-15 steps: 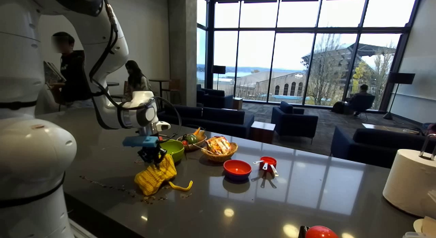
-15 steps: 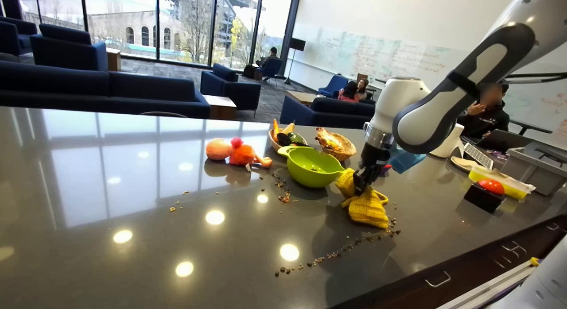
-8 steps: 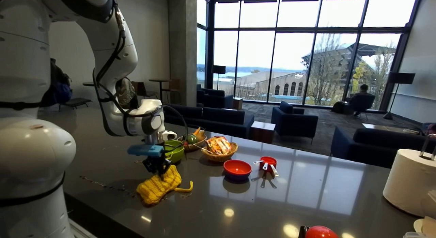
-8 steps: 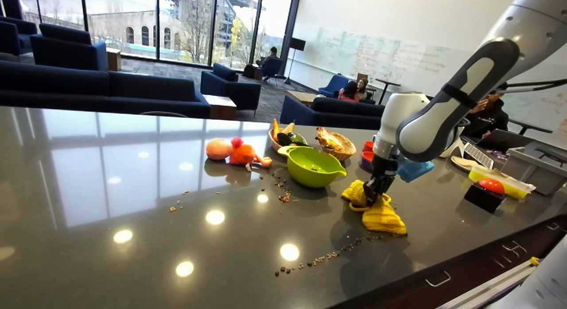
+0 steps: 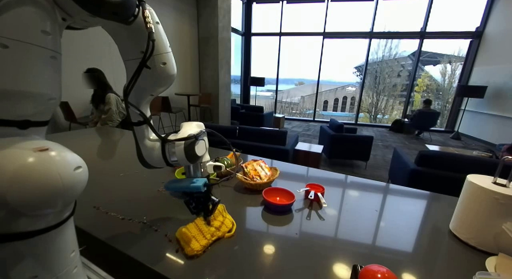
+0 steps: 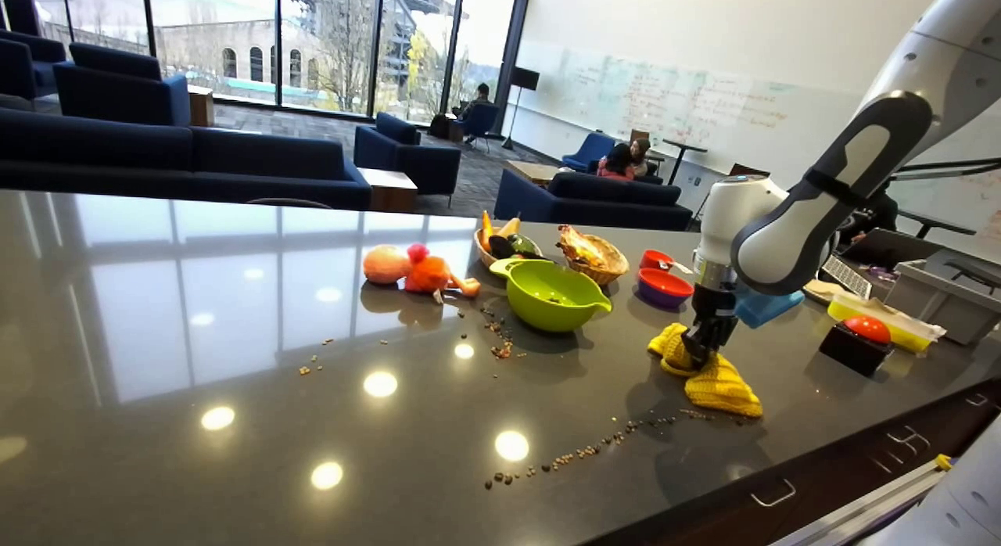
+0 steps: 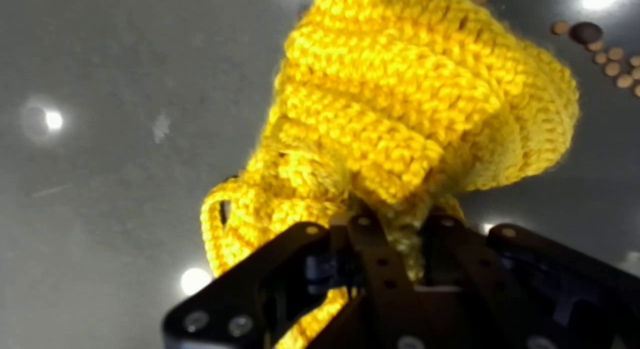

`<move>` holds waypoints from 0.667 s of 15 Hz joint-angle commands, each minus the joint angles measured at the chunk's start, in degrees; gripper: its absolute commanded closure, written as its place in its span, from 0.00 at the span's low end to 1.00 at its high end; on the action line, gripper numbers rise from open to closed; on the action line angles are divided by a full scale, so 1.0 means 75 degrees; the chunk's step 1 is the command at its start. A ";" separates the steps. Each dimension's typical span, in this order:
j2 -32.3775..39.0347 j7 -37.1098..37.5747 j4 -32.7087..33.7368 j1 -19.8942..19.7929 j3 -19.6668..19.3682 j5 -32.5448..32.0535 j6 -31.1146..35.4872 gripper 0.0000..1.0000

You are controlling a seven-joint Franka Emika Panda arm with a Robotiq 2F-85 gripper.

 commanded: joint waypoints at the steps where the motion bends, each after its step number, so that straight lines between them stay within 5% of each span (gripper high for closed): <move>1: -0.0402 0.0740 -0.0086 -0.0163 -0.0454 -0.0992 -0.0498 0.96; 10: -0.1508 0.2262 -0.0566 -0.0955 -0.0386 -0.2438 -0.1462 0.96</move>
